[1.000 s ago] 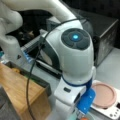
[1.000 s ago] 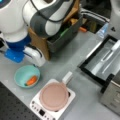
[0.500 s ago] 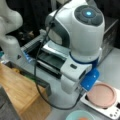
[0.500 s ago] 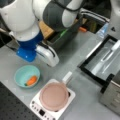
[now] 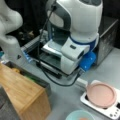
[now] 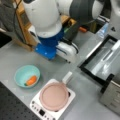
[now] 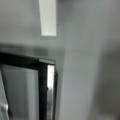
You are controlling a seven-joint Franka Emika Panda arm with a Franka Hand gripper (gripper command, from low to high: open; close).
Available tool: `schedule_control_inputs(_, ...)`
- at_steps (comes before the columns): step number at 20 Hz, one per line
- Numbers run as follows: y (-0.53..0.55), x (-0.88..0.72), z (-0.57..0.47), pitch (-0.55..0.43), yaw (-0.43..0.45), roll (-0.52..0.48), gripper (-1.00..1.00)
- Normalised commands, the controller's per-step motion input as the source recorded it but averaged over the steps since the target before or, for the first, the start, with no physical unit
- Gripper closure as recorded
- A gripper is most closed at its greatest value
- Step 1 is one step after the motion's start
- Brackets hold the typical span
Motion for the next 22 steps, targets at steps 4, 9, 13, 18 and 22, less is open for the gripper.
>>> schedule_control_inputs(4, 0.16, -0.53, 0.03, -0.218, -0.109, -0.010, -1.00)
schedule_control_inputs(9, 0.09, -0.39, 0.02, -0.182, -0.109, 0.014, -1.00)
schedule_control_inputs(13, 0.04, -0.33, -0.02, -0.161, -0.081, 0.071, -1.00)
schedule_control_inputs(18, 0.03, -0.30, -0.06, -0.111, -0.043, 0.033, -1.00)
schedule_control_inputs(22, 0.01, -0.24, -0.14, -0.114, -0.006, 0.000, -1.00)
